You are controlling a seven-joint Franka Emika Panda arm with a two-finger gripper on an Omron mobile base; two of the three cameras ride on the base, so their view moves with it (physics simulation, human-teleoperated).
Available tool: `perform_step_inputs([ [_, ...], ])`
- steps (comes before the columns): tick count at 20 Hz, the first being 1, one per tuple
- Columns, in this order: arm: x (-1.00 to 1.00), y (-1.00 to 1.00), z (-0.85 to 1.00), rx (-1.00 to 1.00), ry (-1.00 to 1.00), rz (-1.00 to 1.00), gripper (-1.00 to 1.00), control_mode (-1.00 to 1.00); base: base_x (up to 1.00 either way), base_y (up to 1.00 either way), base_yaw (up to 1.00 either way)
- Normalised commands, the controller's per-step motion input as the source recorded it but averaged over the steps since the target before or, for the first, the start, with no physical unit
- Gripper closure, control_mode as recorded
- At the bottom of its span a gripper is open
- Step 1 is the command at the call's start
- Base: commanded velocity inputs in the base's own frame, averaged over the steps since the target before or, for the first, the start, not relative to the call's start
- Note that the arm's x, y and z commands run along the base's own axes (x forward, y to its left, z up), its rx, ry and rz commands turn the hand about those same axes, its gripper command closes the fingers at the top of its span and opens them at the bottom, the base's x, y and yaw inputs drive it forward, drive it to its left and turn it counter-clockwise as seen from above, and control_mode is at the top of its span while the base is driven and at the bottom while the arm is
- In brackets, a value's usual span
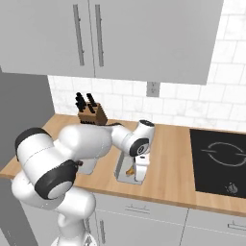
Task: Take the meat container that has the chicken drumstick and place it on the second highest rack of the freezer. Then take the vegetable container that has the tomato and mushroom and place it on the highest rack of the freezer.
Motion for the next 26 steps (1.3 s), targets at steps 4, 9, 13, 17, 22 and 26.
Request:
perform_step_inputs([
  [4, -0.06, 0.0, -0.08, 0.0, -0.08, -0.02, -1.0, -1.0, 0.0, 0.0, 0.0],
  [9, -0.19, 0.0, -0.01, 0.0, -0.05, -0.02, -1.0, -1.0, 0.0, 0.0, 0.0],
  [13, -0.02, 0.0, 0.0, 0.0, 0.0, -0.01, -1.0, -1.0, 0.0, 0.0, 0.0],
  [17, -0.01, 0.0, -0.19, 0.0, 0.02, -0.02, -1.0, -1.0, 0.0, 0.0, 0.0],
  [22, 0.0, -0.07, -0.28, 0.0, 0.08, -0.07, -1.0, -1.0, 0.0, 0.0, 0.0],
  [26, -0.24, -0.19, -0.16, 0.0, 0.0, -0.05, -1.0, -1.0, 0.0, 0.0, 0.0],
])
